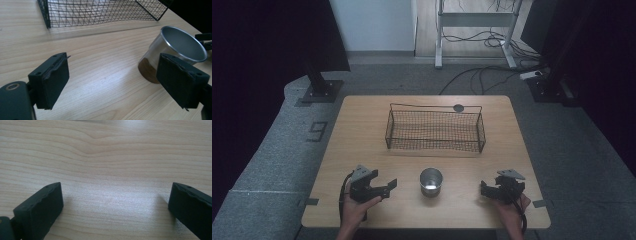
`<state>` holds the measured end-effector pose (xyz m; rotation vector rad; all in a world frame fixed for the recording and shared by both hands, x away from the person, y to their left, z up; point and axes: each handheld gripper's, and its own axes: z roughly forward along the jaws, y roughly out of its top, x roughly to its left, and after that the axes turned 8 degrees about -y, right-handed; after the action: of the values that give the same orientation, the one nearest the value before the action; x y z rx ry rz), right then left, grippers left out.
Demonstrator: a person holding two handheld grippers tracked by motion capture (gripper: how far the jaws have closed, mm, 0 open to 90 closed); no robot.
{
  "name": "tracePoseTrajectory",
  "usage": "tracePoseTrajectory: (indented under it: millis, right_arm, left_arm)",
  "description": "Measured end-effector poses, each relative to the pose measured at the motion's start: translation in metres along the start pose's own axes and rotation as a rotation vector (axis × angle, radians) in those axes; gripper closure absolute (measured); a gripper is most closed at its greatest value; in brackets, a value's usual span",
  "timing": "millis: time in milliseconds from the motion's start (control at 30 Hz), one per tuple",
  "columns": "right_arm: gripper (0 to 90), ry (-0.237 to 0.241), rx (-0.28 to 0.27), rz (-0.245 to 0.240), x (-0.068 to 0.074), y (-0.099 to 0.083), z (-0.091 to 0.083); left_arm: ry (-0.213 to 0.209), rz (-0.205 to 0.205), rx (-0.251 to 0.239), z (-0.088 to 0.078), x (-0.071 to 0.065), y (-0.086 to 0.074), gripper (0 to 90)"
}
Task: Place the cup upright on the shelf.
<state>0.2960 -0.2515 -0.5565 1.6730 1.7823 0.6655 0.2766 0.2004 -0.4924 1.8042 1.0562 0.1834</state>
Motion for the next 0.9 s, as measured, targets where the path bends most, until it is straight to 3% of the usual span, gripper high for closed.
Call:
tracePoseTrajectory:
  millis: [900]
  right_arm:
    - [0.0, 0.001, 0.0, 0.0, 0.0, 0.0, 0.0]
  left_arm:
    - [-0.039, 0.054, -0.025, 0.013, -0.028, 0.008, 11.7]
